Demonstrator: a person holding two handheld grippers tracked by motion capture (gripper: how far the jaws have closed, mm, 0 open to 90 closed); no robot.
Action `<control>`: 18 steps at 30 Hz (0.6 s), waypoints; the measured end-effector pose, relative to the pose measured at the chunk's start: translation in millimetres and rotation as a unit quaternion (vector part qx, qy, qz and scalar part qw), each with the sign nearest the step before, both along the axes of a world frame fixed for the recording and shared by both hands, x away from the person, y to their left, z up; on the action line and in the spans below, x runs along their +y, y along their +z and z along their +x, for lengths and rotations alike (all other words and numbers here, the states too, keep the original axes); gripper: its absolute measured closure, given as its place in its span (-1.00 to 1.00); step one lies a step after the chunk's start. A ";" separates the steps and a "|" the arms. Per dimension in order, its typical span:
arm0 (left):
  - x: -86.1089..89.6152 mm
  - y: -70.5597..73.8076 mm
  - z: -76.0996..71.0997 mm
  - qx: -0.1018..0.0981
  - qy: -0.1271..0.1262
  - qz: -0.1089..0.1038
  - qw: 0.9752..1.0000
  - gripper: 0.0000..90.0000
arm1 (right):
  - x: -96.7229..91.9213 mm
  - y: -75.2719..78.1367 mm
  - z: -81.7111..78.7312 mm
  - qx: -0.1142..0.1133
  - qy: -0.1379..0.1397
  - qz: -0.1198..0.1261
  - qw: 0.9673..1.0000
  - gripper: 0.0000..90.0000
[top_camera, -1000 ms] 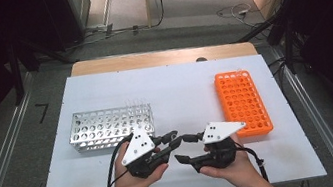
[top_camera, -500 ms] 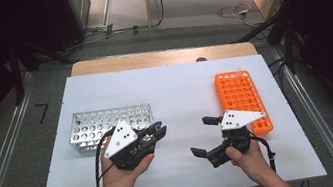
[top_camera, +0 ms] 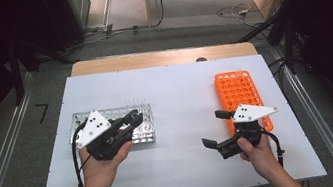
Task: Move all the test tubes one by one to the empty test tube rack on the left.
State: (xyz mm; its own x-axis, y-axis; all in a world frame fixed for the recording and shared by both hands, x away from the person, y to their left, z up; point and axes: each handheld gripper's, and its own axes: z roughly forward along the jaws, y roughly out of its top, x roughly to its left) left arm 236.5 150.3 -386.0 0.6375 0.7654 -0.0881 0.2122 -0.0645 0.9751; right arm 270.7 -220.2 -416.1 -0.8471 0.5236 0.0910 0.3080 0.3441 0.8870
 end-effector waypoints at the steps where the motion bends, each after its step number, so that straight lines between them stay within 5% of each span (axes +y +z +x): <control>1: 2.7 0.6 1.9 0.001 0.002 -0.002 1.000 0.69 | -1.3 -0.1 0.4 0.000 -0.002 0.000 1.000 -1.00; 18: 23.8 -2.5 46.8 0.009 0.055 -0.002 0.998 0.69 | -14.6 -1.2 4.1 -0.002 -0.018 0.000 1.000 -1.00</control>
State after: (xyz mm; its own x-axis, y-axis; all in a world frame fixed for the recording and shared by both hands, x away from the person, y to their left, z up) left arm 283.4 174.1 -388.6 0.5483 0.8301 -0.1020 0.2352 -0.0360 0.9713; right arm 274.8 -234.7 -417.2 -0.8279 0.5540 0.0879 0.3167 0.3322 0.8885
